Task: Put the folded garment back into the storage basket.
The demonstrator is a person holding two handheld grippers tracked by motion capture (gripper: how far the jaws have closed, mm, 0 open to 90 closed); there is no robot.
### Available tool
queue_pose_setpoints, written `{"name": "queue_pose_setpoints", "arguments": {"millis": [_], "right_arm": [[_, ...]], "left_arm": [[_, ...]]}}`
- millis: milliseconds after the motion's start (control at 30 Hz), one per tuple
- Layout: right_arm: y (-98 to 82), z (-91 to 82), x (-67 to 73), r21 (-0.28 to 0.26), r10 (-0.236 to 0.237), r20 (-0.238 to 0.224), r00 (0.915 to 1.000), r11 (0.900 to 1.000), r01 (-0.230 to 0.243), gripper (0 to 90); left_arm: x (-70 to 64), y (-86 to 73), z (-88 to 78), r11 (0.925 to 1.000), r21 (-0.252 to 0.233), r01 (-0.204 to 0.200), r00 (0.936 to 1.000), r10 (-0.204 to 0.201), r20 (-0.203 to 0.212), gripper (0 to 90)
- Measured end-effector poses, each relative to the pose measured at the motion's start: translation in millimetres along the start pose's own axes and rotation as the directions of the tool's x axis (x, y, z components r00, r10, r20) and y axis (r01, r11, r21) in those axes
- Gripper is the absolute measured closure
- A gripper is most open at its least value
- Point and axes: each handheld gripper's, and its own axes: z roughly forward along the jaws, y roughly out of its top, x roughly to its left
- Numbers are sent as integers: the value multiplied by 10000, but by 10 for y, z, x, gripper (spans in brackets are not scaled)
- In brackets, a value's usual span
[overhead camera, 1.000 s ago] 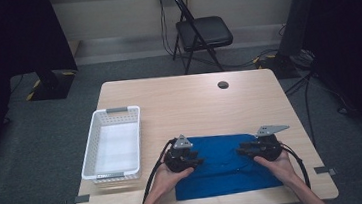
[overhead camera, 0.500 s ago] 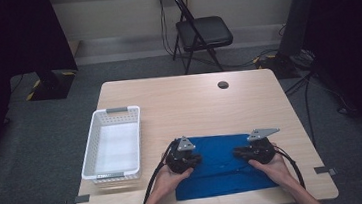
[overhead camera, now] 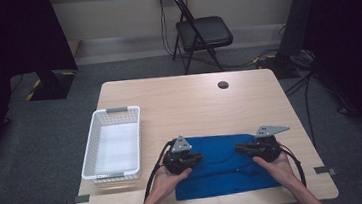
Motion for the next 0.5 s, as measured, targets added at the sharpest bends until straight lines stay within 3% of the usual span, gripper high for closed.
{"name": "queue_pose_setpoints", "arguments": {"millis": [500], "right_arm": [[-99,-304,198,-447,-98,-690,9976,9990,67,838]], "left_arm": [[-241,-80,-229,9983,-224,-533,9983,538,216,842]]}}
